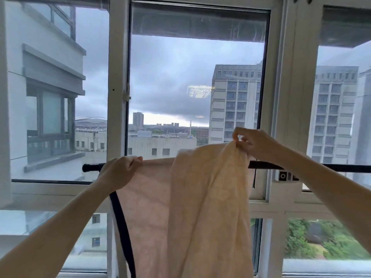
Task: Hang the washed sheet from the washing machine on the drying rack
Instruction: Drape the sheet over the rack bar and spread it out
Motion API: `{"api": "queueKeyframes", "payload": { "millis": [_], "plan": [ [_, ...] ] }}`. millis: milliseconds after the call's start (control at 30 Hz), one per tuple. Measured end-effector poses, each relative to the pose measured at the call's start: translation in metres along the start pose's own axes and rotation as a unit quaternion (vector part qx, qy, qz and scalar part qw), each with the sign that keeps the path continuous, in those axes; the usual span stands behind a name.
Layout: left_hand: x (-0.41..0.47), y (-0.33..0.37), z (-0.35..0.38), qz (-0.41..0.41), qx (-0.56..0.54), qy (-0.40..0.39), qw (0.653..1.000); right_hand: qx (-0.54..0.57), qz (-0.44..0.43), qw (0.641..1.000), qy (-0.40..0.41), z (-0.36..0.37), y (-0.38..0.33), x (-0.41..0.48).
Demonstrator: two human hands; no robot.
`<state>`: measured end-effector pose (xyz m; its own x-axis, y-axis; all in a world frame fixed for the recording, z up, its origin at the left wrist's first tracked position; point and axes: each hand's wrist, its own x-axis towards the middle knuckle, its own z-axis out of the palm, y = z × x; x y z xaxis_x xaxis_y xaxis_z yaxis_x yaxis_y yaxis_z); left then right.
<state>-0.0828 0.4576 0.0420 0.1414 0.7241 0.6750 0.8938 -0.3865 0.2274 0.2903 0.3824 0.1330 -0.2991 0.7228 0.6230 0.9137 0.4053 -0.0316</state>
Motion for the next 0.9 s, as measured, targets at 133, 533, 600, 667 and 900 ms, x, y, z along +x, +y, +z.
{"api": "queueKeyframes", "payload": {
  "millis": [133, 533, 600, 667, 900],
  "plan": [
    [0.001, 0.01, 0.003, -0.003, 0.012, 0.002, 1.0, 0.014, 0.023, 0.999, -0.045, 0.006, 0.019, -0.02],
    [0.005, 0.037, 0.013, 0.055, -0.05, 0.039, 0.996, 0.004, -0.037, 0.997, -0.069, 0.046, -0.047, 0.014],
    [0.003, 0.052, 0.017, 0.106, -0.107, 0.047, 0.988, -0.036, -0.058, 0.995, -0.066, 0.057, -0.055, 0.019],
    [0.002, 0.061, 0.02, 0.12, -0.144, 0.072, 0.98, -0.045, -0.083, 0.994, -0.048, 0.064, -0.06, 0.021],
    [0.004, 0.054, 0.016, 0.113, -0.175, 0.109, 0.972, -0.035, -0.066, 0.997, 0.017, 0.065, -0.054, 0.019]
  ]
}}
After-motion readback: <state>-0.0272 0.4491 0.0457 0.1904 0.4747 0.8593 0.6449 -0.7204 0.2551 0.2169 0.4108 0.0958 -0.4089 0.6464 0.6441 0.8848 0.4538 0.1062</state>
